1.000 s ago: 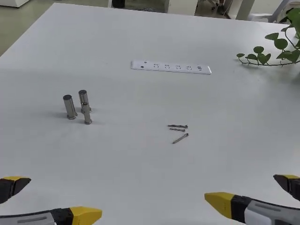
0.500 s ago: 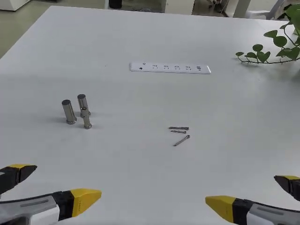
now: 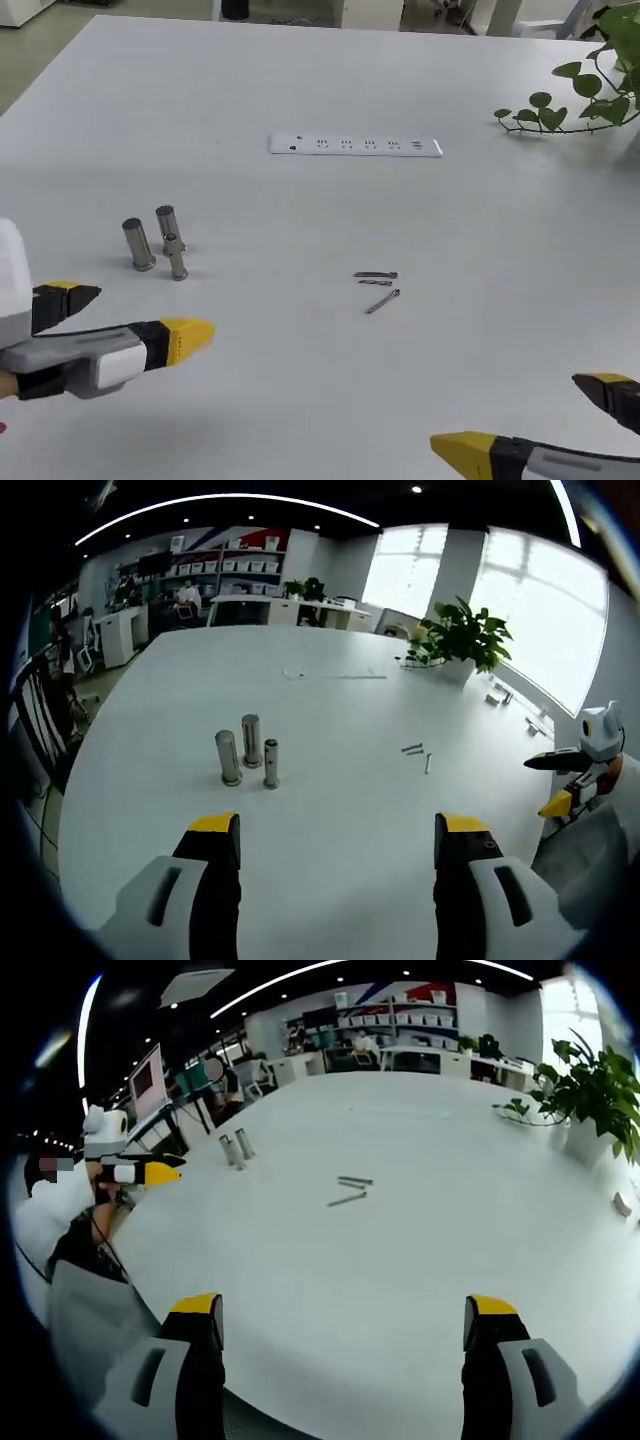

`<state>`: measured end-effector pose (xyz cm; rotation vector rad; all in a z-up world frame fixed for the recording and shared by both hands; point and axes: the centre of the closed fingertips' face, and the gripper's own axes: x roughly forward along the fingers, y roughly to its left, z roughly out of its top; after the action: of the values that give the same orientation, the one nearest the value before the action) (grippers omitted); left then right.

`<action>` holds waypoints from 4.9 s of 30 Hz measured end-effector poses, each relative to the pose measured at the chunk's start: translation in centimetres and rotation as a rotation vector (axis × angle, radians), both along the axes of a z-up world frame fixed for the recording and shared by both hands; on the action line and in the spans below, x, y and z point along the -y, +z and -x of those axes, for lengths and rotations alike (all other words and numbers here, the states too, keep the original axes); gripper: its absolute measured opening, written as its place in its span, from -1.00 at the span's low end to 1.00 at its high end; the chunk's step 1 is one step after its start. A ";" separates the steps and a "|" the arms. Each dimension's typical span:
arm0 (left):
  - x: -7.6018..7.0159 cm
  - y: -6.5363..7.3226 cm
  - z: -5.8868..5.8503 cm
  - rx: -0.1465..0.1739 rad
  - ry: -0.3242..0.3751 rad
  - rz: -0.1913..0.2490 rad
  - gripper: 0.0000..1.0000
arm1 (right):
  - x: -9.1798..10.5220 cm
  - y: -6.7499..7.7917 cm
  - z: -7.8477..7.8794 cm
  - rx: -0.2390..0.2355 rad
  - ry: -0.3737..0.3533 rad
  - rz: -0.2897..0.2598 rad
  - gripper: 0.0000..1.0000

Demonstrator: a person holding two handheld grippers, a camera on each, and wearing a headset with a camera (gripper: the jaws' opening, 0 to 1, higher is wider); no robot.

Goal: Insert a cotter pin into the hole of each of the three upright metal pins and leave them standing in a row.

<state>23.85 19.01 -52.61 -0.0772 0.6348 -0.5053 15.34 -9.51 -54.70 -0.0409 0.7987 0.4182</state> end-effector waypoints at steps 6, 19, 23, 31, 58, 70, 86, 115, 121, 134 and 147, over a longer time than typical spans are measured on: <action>-0.1 0.2 -1.9 0.033 0.029 -0.020 0.50 | -0.3 0.1 0.0 -0.001 0.004 -0.017 0.97; -0.1 -1.3 -4.7 0.044 0.021 -0.071 0.25 | -0.1 0.1 0.3 -0.009 -0.003 0.009 0.97; 0.4 -1.4 -5.3 0.033 0.025 -0.020 0.15 | -0.7 0.3 0.4 -0.017 -0.028 -0.067 0.97; 0.4 -2.5 -6.6 0.041 -0.011 -0.098 -0.06 | -0.4 0.4 0.5 -0.015 -0.035 -0.049 0.97; -1.6 -3.8 -10.2 0.096 0.079 -0.286 -0.86 | -0.5 0.3 1.2 -0.035 -0.057 -0.075 0.93; -0.8 -3.6 -9.4 0.107 0.006 -0.243 -0.89 | -0.7 0.3 1.3 -0.030 -0.052 -0.075 0.91; 4.4 2.0 -3.7 0.276 -0.307 -0.143 -0.90 | -2.2 0.6 1.1 -0.011 -0.002 -0.082 0.88; 11.9 -1.0 5.6 0.227 -0.515 -0.168 -0.89 | -1.8 1.4 1.8 0.020 -0.015 -0.099 0.87; 12.4 -1.7 5.9 0.203 -0.515 -0.124 -0.89 | -1.6 1.1 2.2 0.009 -0.024 -0.097 0.88; 12.8 -2.6 6.1 0.192 -0.528 -0.156 -0.89 | -1.2 0.9 2.2 0.016 -0.035 -0.081 0.90; 12.9 -3.3 6.1 0.169 -0.522 -0.147 -0.89 | -1.3 0.7 1.8 0.029 -0.034 -0.068 0.95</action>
<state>17.79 6.07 -55.92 0.2750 0.5214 -0.9553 13.51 -8.23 -53.96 0.0296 0.7550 0.4110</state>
